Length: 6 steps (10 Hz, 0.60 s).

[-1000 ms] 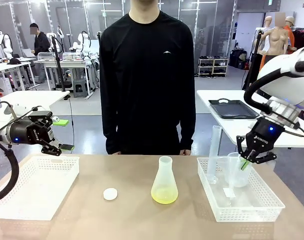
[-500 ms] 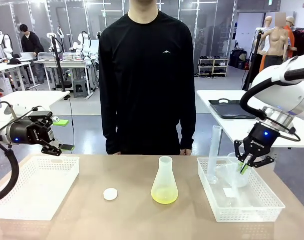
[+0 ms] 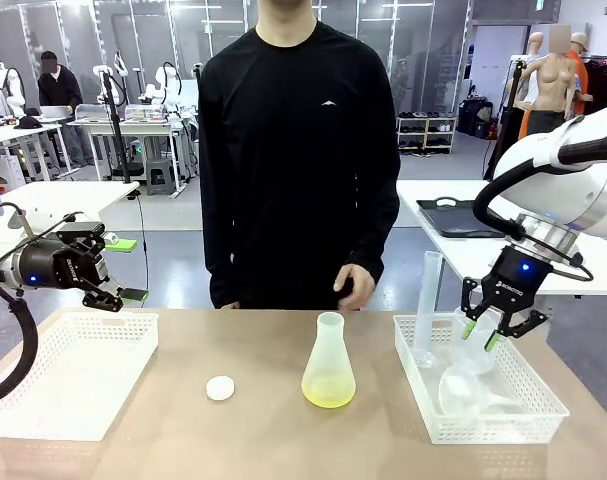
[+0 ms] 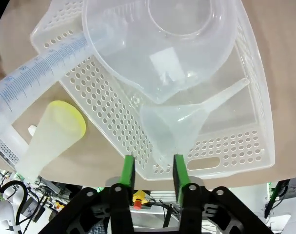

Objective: Prepare the solutions needed for the experiment.
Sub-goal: Once the solution is in the Big flask , pick up the Plastic Funnel and place it back into the right Organizing basket, then when the human places the Big flask in the center of the table, pick up the Big flask and place it in the left Organizing basket.

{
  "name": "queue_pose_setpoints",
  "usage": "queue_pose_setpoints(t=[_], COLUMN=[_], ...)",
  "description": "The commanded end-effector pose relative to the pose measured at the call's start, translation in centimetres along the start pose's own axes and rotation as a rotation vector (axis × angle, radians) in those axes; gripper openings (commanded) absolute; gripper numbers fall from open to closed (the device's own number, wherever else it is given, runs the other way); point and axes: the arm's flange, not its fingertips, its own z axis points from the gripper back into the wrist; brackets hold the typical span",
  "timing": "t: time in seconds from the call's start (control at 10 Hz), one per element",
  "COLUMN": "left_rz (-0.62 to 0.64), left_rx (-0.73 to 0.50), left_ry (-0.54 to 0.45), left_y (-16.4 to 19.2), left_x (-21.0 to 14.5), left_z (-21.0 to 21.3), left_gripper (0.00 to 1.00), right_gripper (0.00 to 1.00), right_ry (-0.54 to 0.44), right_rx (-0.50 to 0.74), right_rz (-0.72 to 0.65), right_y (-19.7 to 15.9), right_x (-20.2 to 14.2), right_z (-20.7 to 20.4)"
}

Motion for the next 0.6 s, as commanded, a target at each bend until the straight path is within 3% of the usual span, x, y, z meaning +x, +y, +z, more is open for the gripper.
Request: queue_pose_setpoints(t=[0.0, 0.5], left_rz=[-0.002, -0.002], left_rx=[-0.011, -0.011], left_ry=[0.004, 0.004], left_y=[-0.24, -0.24], left_x=[0.01, 0.01], left_z=[0.00, 0.00], left_gripper=[1.00, 1.00], right_gripper=[0.63, 0.63], right_ry=[-0.011, -0.011], right_rx=[0.006, 0.006], right_rz=[-0.007, -0.007], right_y=[-0.36, -0.36], right_x=[-0.11, -0.11], right_z=[0.04, 0.04])
